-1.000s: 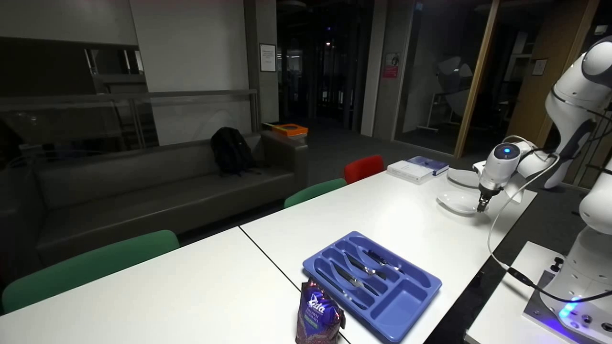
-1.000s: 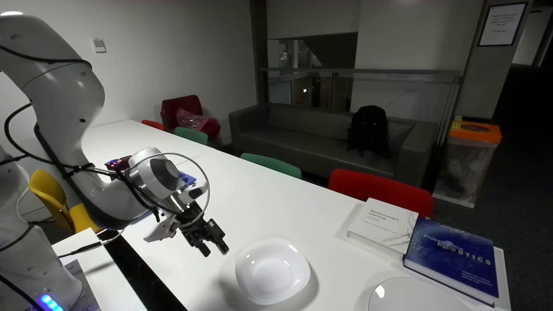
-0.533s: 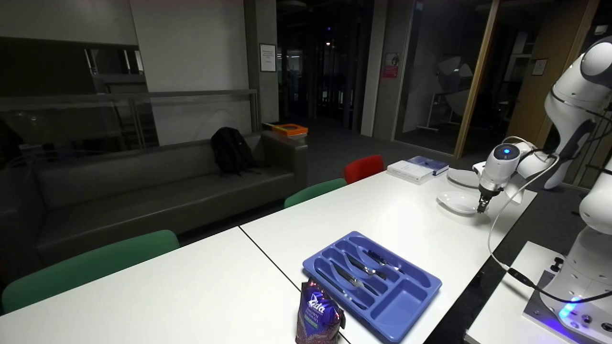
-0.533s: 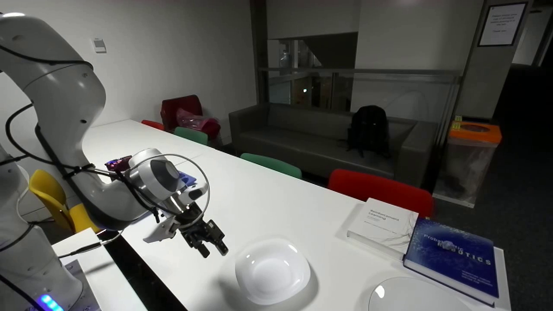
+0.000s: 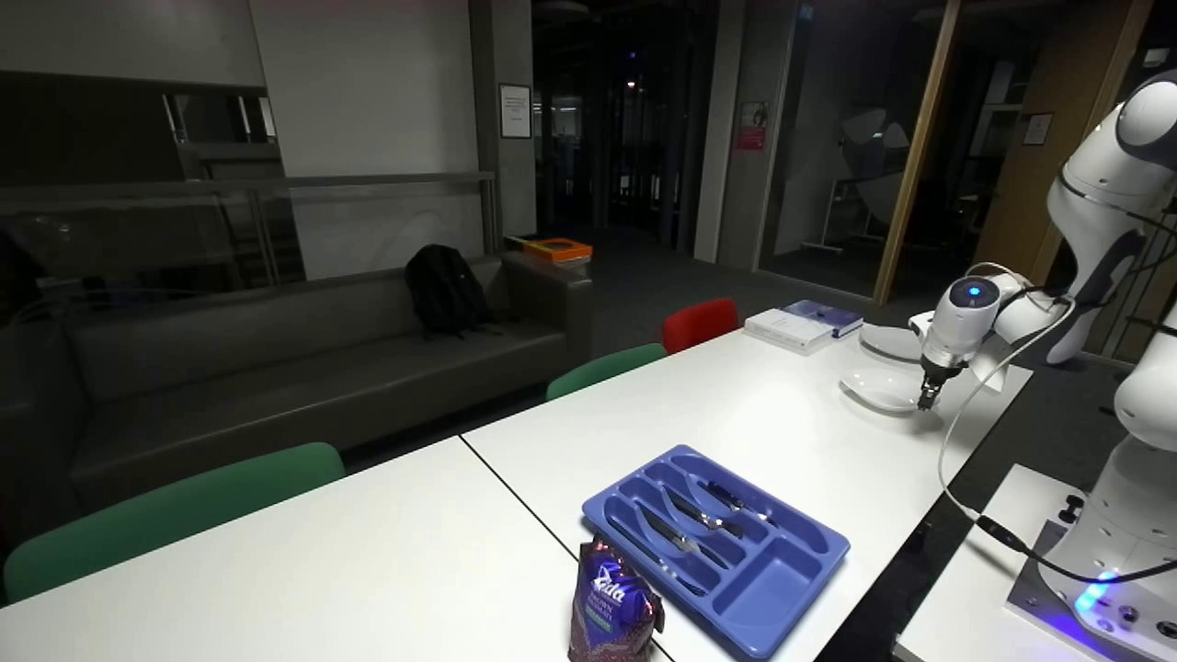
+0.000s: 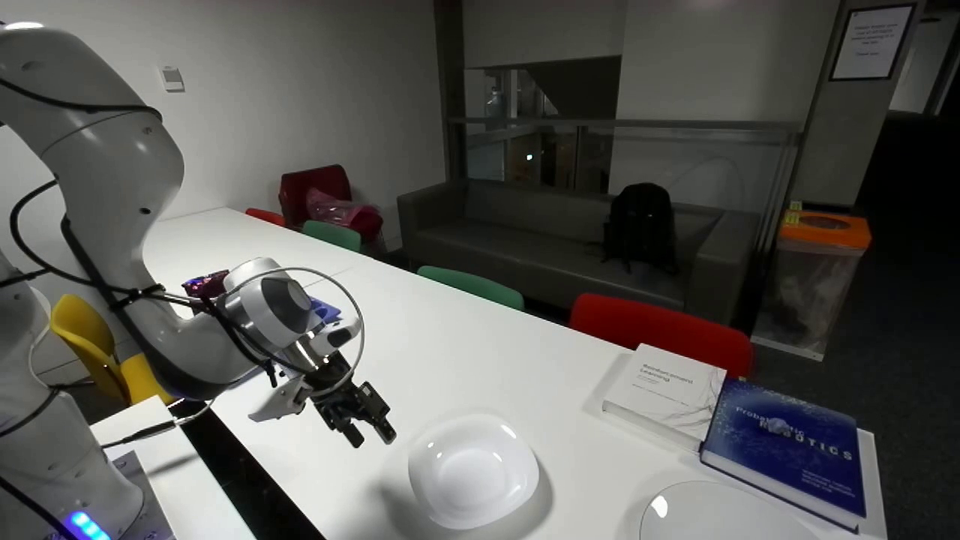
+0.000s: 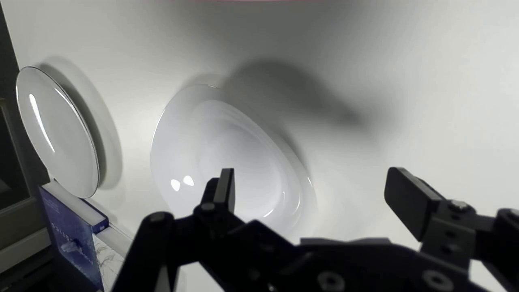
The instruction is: Pick up the white plate from the table and move it slightly to the right.
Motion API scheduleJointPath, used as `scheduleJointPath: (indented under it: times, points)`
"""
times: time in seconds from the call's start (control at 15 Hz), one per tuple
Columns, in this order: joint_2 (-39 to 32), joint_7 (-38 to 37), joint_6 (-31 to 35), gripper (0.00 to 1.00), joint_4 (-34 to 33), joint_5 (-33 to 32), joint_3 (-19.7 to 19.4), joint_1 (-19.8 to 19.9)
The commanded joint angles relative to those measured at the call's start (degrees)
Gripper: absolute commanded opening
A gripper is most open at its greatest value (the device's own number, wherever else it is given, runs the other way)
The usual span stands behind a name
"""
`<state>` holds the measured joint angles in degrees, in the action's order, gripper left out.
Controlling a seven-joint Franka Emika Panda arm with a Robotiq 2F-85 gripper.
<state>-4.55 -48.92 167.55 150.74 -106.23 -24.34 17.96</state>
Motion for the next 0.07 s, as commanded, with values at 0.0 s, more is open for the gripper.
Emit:
scheduleJointPath:
  times: [0.0]
  points:
    - [0.00, 0.00, 0.00, 1.00, 0.00, 0.00, 0.00, 0.00]
